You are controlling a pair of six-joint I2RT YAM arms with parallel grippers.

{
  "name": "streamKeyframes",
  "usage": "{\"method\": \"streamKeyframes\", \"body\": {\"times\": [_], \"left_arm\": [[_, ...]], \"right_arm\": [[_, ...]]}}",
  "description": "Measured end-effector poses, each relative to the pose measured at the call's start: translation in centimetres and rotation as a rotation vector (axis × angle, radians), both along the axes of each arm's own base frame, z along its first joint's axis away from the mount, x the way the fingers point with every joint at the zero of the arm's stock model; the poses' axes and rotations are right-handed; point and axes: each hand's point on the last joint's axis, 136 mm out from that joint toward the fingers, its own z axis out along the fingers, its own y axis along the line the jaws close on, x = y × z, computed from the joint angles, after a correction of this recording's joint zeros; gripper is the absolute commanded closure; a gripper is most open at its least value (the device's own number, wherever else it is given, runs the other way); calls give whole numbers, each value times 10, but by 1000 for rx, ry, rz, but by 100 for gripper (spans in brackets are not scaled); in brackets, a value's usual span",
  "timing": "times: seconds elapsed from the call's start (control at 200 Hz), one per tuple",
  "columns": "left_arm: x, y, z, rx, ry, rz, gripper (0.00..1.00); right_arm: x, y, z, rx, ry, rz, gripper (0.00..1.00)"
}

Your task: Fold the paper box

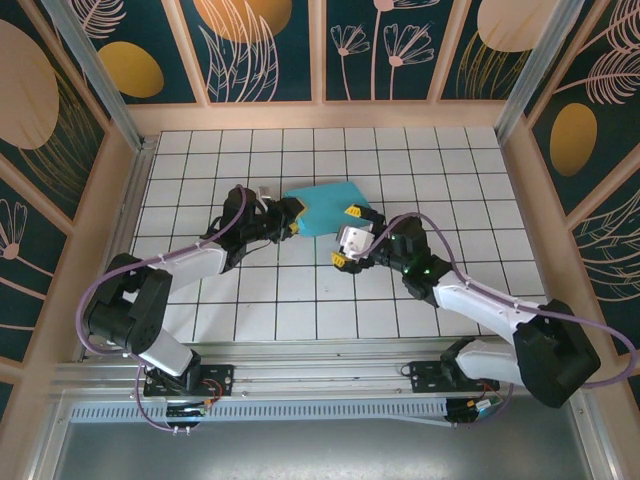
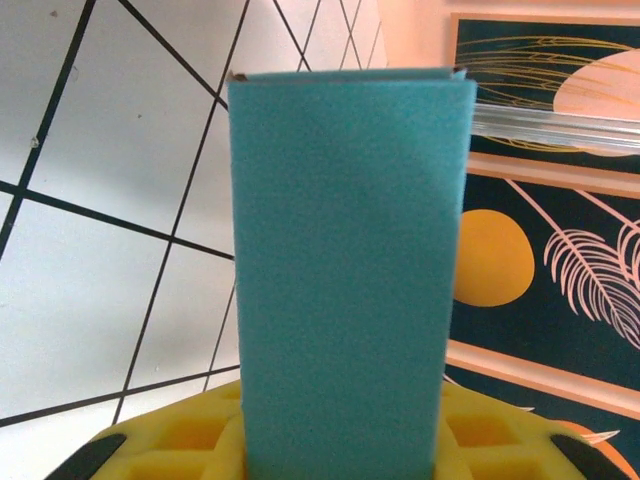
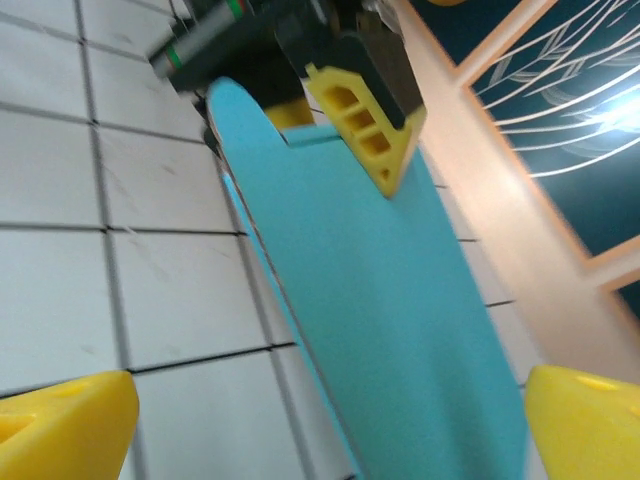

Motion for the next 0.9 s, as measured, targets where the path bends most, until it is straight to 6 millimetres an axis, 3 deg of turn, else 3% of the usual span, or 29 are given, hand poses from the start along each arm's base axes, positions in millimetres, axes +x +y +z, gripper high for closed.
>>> {"method": "streamKeyframes", "body": {"times": [0.115, 0.255, 0.43, 0.731, 0.896], "left_arm": [[0, 2, 4, -5, -4, 7, 68], [0, 4, 7, -9, -9, 15, 67], [-1, 5, 9, -14, -7, 19, 66], [-3, 6, 9, -18, -3, 23, 64], [-4, 7, 11, -23, -2, 24, 58]], "right_arm": [[17, 0, 1, -59, -133, -24, 3], [32, 3, -20, -141, -187, -38, 13], [44, 7, -43, -223, -214, -38, 36], [61, 8, -37, -243, -329, -100, 56], [65, 10, -28, -231, -343, -106, 65]]}}
